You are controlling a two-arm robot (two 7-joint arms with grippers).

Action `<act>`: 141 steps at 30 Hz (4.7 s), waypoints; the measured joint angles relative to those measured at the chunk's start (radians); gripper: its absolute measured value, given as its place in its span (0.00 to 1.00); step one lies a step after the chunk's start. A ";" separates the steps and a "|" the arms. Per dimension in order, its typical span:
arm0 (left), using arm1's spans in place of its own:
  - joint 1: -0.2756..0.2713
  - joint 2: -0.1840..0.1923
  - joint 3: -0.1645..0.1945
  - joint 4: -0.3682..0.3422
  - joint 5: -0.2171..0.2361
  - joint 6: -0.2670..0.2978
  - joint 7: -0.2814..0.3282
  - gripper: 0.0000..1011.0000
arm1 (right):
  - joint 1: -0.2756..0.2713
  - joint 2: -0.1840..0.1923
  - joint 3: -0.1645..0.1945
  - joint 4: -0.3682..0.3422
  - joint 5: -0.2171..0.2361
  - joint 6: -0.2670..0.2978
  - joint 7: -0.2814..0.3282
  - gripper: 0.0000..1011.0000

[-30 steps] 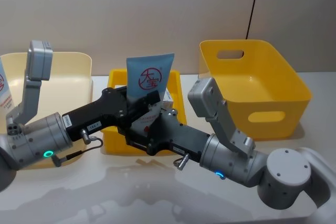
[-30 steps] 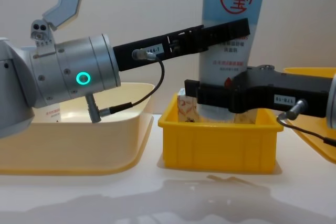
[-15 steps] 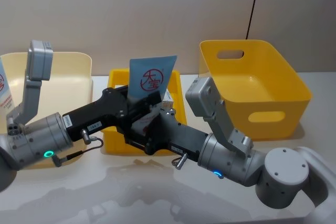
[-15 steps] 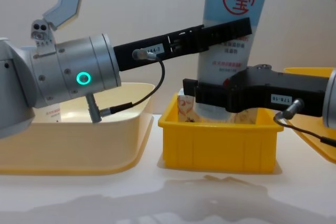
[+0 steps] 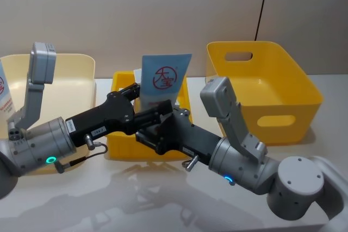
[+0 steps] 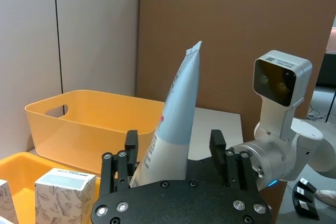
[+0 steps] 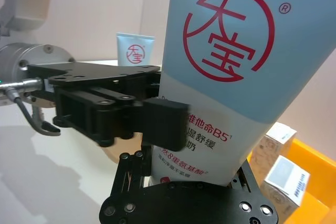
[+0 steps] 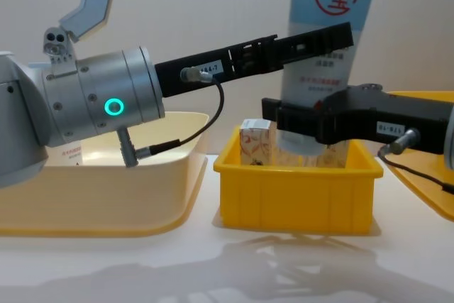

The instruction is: Bimanual collaborative sorting of washing and personal care products

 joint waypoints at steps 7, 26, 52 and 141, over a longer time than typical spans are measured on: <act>0.000 0.000 -0.001 0.000 0.000 0.000 0.000 0.99 | -0.022 -0.001 0.025 -0.018 0.001 0.012 -0.032 0.62; 0.000 0.001 -0.001 0.000 -0.001 0.000 0.001 0.99 | -0.076 -0.015 0.124 -0.063 -0.045 0.005 -0.184 0.61; 0.000 0.001 -0.001 0.000 -0.001 0.000 0.002 0.99 | -0.011 -0.075 0.249 0.013 -0.218 -0.049 -0.463 0.61; 0.000 0.001 -0.001 0.000 -0.001 0.000 0.002 0.99 | 0.090 -0.192 0.318 0.216 -0.376 0.089 -0.649 0.99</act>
